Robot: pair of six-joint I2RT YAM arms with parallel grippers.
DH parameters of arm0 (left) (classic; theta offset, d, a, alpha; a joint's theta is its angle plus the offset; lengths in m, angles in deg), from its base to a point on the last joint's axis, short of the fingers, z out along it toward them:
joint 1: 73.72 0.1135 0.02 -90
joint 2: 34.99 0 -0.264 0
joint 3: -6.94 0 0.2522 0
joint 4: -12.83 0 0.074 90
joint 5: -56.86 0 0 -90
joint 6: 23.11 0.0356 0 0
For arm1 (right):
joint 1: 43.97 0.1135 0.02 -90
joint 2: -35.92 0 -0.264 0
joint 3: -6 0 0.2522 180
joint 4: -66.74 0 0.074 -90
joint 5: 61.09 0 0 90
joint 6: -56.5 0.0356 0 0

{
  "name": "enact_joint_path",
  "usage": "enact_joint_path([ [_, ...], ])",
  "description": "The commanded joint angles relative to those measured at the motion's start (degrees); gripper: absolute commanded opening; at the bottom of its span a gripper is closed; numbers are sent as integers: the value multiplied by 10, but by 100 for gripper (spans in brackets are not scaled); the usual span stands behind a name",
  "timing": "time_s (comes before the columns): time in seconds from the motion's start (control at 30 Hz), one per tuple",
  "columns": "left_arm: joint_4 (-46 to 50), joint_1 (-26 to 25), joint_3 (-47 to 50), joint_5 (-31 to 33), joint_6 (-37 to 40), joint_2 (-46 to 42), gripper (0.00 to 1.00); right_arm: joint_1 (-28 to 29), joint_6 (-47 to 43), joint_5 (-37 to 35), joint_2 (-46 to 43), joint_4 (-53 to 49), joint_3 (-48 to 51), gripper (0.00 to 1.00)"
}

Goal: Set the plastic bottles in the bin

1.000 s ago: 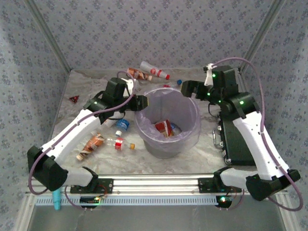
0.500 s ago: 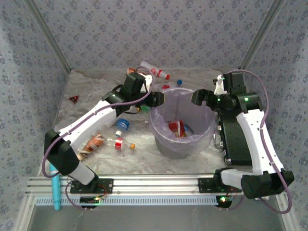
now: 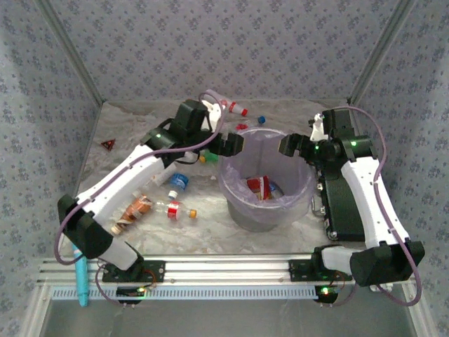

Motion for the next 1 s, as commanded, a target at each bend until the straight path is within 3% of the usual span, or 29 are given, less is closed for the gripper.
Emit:
enact_joint_path([
  [0.0,41,23,-21,27,39,-51,100,-4,-7,-8,2,11,6,93],
  [0.2,133,110,22,85,-18,-115,100,-7,-10,-22,-2,9,4,92],
  [0.3,182,164,64,126,-8,-145,100,-8,-14,-24,0,11,7,92],
  [0.5,161,278,181,124,-4,-150,97,-10,-20,-14,11,19,7,92],
  [0.67,104,299,256,126,2,-107,98,-10,-22,-8,12,18,2,92],
  [0.97,53,299,288,150,82,-12,100,-11,-19,-9,10,16,-1,92],
])
